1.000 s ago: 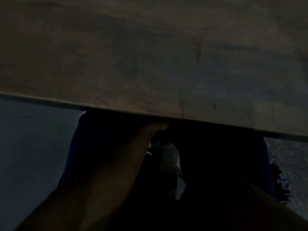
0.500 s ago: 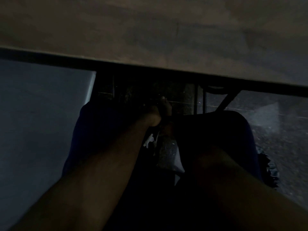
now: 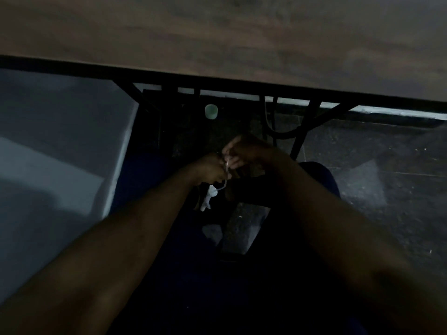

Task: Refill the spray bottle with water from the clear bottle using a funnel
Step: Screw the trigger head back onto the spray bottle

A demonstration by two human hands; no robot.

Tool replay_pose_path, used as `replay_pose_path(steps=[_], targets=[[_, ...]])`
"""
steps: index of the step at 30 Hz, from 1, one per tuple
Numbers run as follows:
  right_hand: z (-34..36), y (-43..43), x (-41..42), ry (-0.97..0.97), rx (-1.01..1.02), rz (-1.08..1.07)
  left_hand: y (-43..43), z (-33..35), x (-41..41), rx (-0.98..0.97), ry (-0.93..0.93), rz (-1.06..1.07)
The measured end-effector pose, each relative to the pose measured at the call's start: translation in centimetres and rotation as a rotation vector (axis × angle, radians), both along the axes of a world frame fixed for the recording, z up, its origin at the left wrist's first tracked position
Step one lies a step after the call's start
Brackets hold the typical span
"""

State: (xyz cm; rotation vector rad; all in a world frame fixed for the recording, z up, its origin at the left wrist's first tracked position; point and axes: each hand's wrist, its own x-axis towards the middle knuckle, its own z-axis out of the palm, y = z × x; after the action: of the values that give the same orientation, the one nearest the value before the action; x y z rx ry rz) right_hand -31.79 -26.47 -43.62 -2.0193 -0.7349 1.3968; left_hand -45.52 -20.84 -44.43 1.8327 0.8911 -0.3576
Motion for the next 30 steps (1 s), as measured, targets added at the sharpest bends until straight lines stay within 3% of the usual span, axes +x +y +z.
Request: replay_pose_path(steps=[3, 12, 16, 25, 30], targets=[[3.8, -0.5, -0.9, 0.010, 0.024, -0.007, 0.2, 1.4, -0.3, -0.154, -0.055, 0.054], [12.0, -3.9, -2.7, -0.167, 0.200, 0.046, -0.8, 8.9, -2.0, -0.253, -0.202, 0.044], [15.2, -6.0, -2.8, -0.267, 0.162, 0.250, -2.4, 11.2, -3.3, -0.316, -0.287, 0.020], [22.1, -10.7, -4.5, -0.443, 0.152, 0.595, -5.2, 17.2, -5.6, -0.230, -0.375, -0.172], [27.3, -13.0, -4.1, -0.260, 0.355, 0.490, -5.6, 21.7, -6.7, -0.270, -0.478, -0.260]])
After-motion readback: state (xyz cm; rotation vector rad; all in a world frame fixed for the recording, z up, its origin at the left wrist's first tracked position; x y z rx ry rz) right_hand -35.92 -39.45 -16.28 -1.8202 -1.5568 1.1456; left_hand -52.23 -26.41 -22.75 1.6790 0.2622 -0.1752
